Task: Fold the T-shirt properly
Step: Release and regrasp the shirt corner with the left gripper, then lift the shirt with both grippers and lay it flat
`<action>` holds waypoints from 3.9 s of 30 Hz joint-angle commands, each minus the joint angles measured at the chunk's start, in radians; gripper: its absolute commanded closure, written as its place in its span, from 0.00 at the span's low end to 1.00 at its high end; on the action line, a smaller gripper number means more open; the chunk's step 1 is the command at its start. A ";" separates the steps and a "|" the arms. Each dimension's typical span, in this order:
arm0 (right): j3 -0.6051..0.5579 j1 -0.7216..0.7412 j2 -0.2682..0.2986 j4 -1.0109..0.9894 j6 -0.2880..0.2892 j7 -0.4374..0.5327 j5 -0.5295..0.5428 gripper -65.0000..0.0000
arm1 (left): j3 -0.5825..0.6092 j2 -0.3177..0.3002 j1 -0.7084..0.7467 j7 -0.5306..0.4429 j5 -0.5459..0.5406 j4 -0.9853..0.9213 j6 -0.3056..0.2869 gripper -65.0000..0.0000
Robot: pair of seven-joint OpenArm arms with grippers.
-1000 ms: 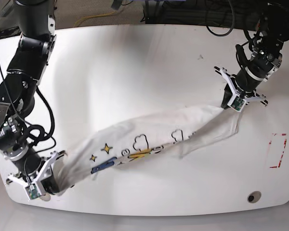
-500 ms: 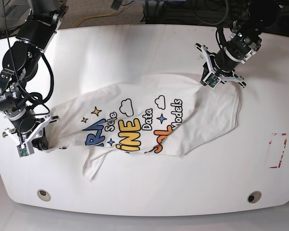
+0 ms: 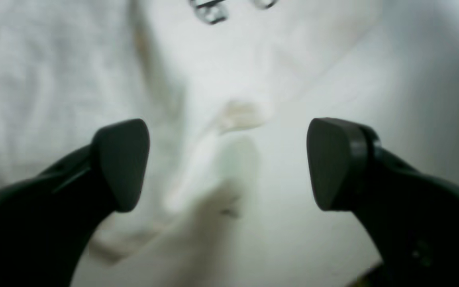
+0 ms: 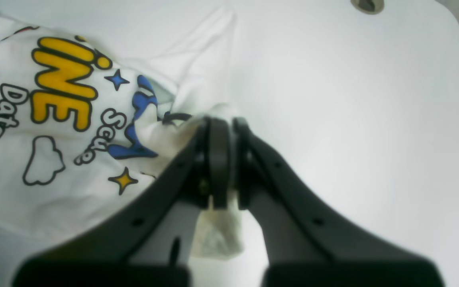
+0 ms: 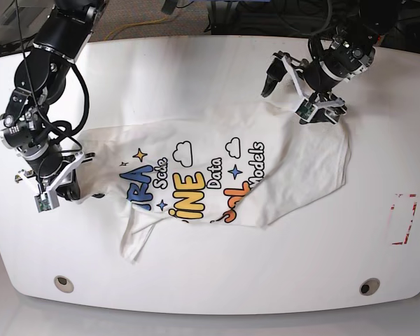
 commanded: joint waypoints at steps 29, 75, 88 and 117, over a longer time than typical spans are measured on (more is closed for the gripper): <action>0.005 0.003 -0.005 0.016 0.000 0.022 0.019 1.00 | -0.526 0.005 -0.109 0.089 -0.740 -0.440 -0.160 0.18; 0.001 0.101 0.007 0.097 0.000 0.022 0.012 1.00 | -0.368 -0.033 -0.396 0.126 -0.711 -0.366 -0.091 0.99; -0.112 0.426 0.099 -0.091 -0.008 0.020 0.009 1.00 | -0.374 -0.165 -0.686 0.198 -0.803 -0.366 -0.153 0.99; -0.270 0.709 0.168 -0.229 0.017 -0.042 0.012 1.00 | -0.400 -0.390 -0.766 0.198 -0.909 -0.372 -0.157 0.99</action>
